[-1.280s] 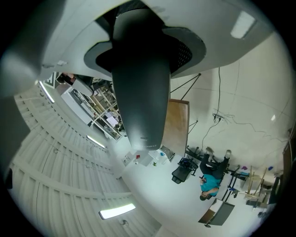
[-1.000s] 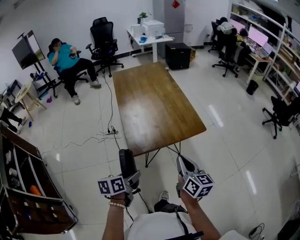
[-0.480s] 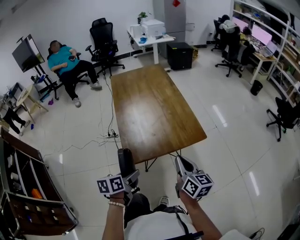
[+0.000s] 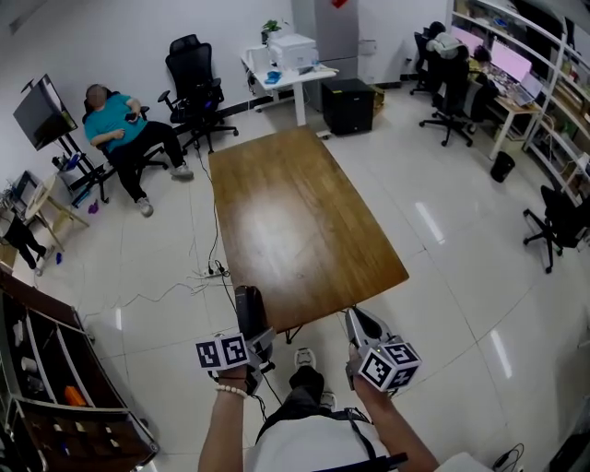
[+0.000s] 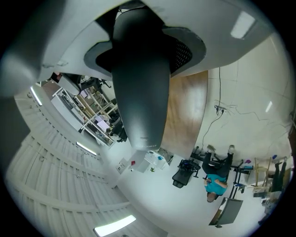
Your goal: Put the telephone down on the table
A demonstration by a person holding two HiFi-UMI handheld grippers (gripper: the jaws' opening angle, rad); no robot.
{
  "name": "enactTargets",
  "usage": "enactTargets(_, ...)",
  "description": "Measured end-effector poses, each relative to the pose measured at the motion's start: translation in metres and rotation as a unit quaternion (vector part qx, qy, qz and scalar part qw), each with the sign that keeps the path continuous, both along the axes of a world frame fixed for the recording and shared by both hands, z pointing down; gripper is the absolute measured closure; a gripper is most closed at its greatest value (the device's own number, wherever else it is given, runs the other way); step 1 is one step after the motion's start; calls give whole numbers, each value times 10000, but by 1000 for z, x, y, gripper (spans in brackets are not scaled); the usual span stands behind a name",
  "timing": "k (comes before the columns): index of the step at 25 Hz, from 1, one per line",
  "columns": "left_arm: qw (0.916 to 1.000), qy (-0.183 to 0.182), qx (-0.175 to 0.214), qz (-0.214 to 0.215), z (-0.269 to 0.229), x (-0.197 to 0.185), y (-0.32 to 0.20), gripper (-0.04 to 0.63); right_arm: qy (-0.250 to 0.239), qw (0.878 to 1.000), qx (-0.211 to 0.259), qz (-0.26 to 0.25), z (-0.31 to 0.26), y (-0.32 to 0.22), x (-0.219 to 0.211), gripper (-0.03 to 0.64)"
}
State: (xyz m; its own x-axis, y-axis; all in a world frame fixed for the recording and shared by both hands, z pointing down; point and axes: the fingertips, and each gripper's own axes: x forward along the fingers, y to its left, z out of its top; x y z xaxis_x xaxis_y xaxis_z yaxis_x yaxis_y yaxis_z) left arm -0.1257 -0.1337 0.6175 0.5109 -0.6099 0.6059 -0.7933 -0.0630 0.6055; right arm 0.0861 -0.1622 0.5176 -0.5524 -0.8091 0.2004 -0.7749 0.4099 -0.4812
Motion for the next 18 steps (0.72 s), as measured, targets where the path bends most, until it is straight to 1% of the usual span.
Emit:
enactTargets(4, 9998, 57, -168, 66, 18, 4, -29, 310, 148, 9998, -72, -83, 6, -16, -8, 607)
enactTargets(10, 9989, 67, -409, 211, 41, 9, -72, 311, 254, 9996, -43, -137, 10, -54, -20, 607)
enactTargets(14, 9975, -56, -623, 341, 60, 9, -99, 311, 295, 9994, -141, -84, 16, -80, -26, 607)
enactTargets(18, 9946, -317, -869, 477, 82, 8, -123, 311, 299, 9992, -253, 16, 20, -101, -28, 607)
